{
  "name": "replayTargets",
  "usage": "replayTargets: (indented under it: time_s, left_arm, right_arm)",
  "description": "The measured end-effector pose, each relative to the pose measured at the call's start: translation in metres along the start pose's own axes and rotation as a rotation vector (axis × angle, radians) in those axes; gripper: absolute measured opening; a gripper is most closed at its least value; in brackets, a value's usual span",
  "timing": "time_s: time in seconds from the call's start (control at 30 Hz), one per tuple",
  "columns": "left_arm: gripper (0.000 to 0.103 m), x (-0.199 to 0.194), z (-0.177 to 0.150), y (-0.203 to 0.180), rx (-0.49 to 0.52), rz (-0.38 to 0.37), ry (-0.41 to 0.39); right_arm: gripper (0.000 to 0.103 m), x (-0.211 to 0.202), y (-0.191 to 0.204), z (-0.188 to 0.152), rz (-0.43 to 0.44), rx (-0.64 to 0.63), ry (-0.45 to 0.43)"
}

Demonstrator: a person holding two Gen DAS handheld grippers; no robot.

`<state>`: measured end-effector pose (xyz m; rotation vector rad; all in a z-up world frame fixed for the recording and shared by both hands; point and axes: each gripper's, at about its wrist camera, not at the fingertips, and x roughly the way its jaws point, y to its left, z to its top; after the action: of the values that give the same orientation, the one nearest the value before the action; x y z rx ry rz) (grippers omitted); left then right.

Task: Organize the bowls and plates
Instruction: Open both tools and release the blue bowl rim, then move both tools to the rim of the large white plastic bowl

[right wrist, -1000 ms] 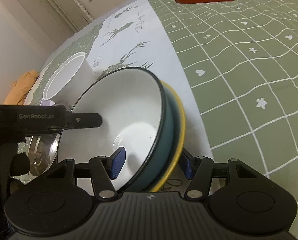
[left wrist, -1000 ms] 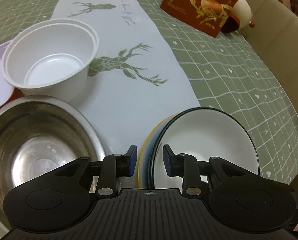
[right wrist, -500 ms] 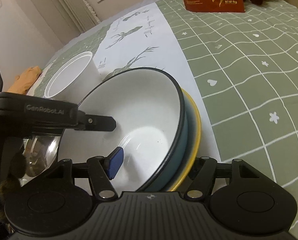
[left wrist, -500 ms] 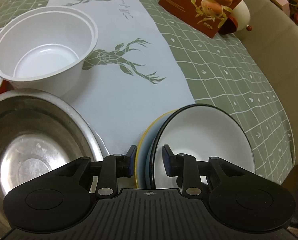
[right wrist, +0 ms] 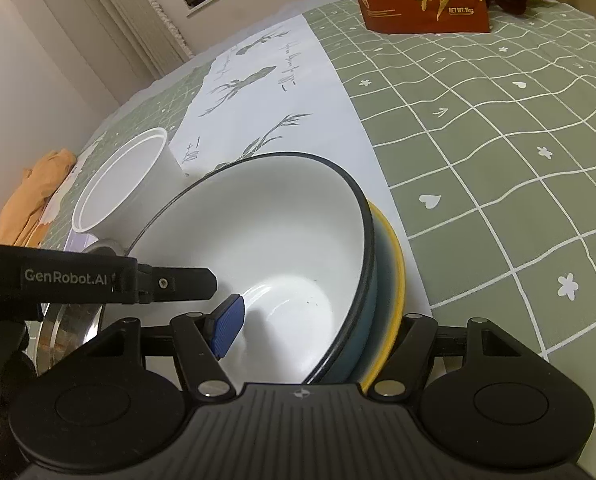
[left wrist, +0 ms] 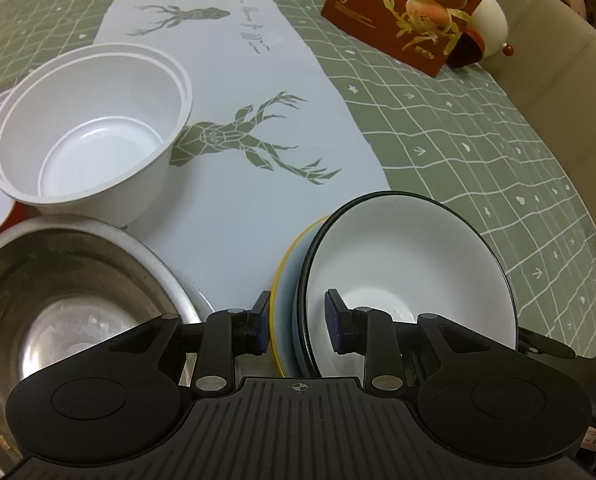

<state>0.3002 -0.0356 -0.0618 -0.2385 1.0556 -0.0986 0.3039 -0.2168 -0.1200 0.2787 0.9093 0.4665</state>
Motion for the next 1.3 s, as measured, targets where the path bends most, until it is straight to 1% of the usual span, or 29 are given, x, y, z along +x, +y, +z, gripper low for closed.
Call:
replayTargets:
  time_s: [0.17, 0.47, 0.73, 0.87, 1.0, 1.1, 1.2, 1.23, 1.3]
  left_arm:
    - [0.03, -0.001, -0.003, -0.001, 0.004, 0.009, 0.002]
    - [0.027, -0.007, -0.005, 0.003, -0.02, 0.001, -0.008]
    - [0.027, -0.018, -0.008, 0.006, -0.059, -0.005, -0.044]
    - [0.027, -0.026, -0.009, 0.008, -0.072, -0.01, -0.067]
    - [0.026, -0.042, -0.009, 0.015, -0.109, -0.04, -0.12]
    - [0.026, -0.06, -0.006, 0.028, -0.154, -0.069, -0.186]
    - [0.026, -0.077, -0.001, 0.047, -0.212, -0.053, -0.263]
    - [0.026, -0.082, 0.002, 0.056, -0.236, -0.045, -0.286]
    - [0.026, -0.09, 0.008, 0.078, -0.297, -0.017, -0.323]
  right_arm:
    - [0.068, -0.001, 0.003, -0.007, -0.007, -0.04, -0.003]
    - [0.068, -0.01, 0.0, -0.011, 0.002, -0.019, -0.005]
    - [0.068, -0.019, -0.005, -0.014, -0.023, -0.01, -0.012]
    - [0.068, -0.027, -0.005, -0.013, -0.047, -0.015, -0.033]
    - [0.068, -0.046, -0.001, -0.008, -0.115, -0.054, -0.106]
    - [0.068, -0.061, 0.001, -0.001, -0.17, -0.078, -0.166]
    - [0.07, -0.071, 0.002, 0.011, -0.239, -0.108, -0.202]
    - [0.07, -0.071, 0.003, 0.015, -0.261, -0.123, -0.202]
    - [0.075, -0.066, 0.005, 0.027, -0.307, -0.171, -0.176]
